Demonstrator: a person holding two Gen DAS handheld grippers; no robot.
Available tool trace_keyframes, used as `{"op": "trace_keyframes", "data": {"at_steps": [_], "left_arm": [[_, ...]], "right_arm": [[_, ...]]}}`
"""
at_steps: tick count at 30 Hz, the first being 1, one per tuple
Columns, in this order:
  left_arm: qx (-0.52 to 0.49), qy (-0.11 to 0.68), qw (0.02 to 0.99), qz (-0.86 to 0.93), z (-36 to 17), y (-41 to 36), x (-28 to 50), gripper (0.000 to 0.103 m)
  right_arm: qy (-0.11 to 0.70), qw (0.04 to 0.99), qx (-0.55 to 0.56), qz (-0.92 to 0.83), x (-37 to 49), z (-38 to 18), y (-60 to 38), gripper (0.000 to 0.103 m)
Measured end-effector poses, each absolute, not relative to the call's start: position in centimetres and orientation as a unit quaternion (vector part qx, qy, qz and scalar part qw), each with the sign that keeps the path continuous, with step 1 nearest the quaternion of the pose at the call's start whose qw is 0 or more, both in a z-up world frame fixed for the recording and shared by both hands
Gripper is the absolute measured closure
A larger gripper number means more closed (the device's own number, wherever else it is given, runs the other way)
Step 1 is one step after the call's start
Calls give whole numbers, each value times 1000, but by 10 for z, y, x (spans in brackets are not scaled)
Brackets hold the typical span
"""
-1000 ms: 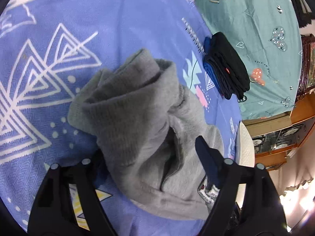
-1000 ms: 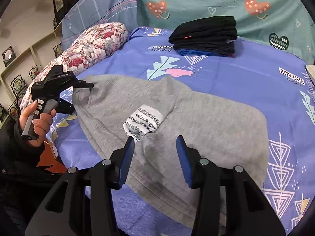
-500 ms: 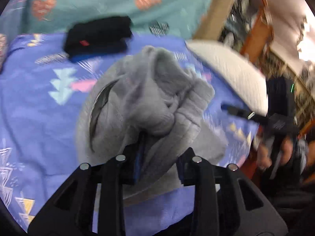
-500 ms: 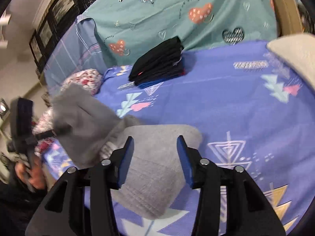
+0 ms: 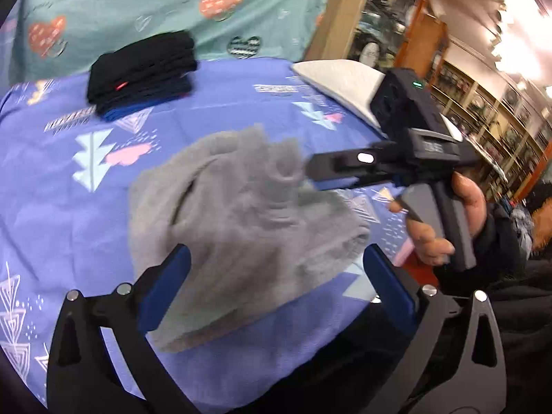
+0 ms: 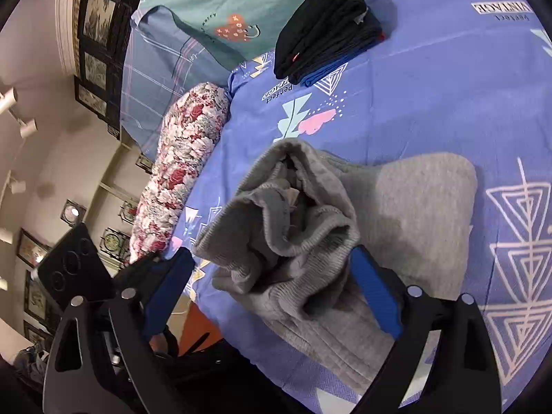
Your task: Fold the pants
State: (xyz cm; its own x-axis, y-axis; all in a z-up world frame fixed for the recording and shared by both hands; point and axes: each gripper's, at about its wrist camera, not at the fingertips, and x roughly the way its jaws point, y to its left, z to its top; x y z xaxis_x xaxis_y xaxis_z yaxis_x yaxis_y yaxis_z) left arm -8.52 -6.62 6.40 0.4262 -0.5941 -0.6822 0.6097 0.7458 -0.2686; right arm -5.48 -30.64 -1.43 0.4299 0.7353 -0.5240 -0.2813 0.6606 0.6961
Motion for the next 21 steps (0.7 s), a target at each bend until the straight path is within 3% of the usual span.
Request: {"op": "trace_keyframes", "data": {"at_steps": [4,7,8,9,10,14,18,21], "left_arm": [[-37,470,815,-337,17,-57,-55,2],[-14,465,820,-335,9,-67,-61,2],[-7,458,820,-344,12,-71,-65,2],[-6,453,820,-350,15,-73,-68,2],[-6,448,820,-356,18,-74,-68,2],[-5,429,812,-395,42,-85,-74,2],[20,386,805,-449,74,-111,-92,2],[31,405,789,-462,60,-130,-86,2]], "right_arm": [[465,786,262,311,-41,-27,-290,2],[476,793,238,297,-42,-39,-278,1],[470,799,230,295,-45,-40,-277,8],[458,805,230,299,-48,-38,-277,50],[451,797,241,322,-50,-37,-278,60],[393,814,257,340,-66,-10,-291,77],[335,840,245,348,-95,31,-305,80],[308,857,255,323,-118,38,-330,80]]}}
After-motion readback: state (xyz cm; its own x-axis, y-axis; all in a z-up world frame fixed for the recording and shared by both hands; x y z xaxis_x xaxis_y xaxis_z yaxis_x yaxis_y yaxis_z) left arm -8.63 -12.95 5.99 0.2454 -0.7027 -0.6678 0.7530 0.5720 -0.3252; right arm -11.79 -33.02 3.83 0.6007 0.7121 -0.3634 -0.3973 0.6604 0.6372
